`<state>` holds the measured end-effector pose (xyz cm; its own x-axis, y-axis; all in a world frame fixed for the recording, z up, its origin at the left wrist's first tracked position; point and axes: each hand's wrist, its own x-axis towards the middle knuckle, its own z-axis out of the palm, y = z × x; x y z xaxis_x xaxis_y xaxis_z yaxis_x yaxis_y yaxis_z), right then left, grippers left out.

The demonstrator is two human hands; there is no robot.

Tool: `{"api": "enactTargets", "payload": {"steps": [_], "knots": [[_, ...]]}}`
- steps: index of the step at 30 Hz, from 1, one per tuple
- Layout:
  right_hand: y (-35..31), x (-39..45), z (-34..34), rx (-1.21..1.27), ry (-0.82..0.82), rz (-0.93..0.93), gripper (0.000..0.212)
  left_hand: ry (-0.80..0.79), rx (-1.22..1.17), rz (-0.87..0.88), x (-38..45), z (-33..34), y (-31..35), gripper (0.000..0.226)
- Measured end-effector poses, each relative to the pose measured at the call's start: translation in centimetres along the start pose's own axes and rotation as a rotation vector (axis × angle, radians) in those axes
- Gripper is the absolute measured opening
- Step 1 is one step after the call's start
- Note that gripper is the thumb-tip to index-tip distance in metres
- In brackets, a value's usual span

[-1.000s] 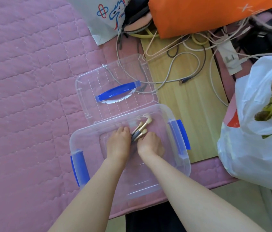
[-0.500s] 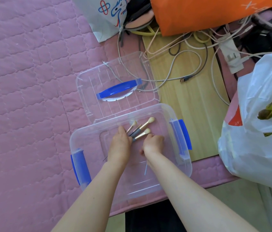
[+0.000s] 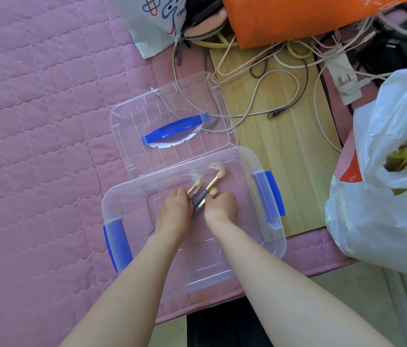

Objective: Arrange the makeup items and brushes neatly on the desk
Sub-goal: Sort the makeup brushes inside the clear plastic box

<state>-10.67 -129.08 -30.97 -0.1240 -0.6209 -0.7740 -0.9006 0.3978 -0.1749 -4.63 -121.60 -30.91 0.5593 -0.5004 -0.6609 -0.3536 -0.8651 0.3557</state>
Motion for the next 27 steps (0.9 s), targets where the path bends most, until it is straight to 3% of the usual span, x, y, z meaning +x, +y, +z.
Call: {"api": "enactTargets", "payload": {"steps": [10,17,27], "knots": [[0.0,-0.8,0.1,0.121,0.06,0.0,0.027,-0.004,-0.078,-0.044,0.1,-0.4,1.5,0.008],[1.0,-0.8,0.0,0.051,0.036,-0.037,0.034,0.014,-0.104,0.005,0.2,0.8,1.9,0.023],[0.6,-0.5,-0.1,-0.01,0.023,-0.029,0.033,0.0,-0.038,-0.023,-0.2,0.5,0.0,0.021]]}}
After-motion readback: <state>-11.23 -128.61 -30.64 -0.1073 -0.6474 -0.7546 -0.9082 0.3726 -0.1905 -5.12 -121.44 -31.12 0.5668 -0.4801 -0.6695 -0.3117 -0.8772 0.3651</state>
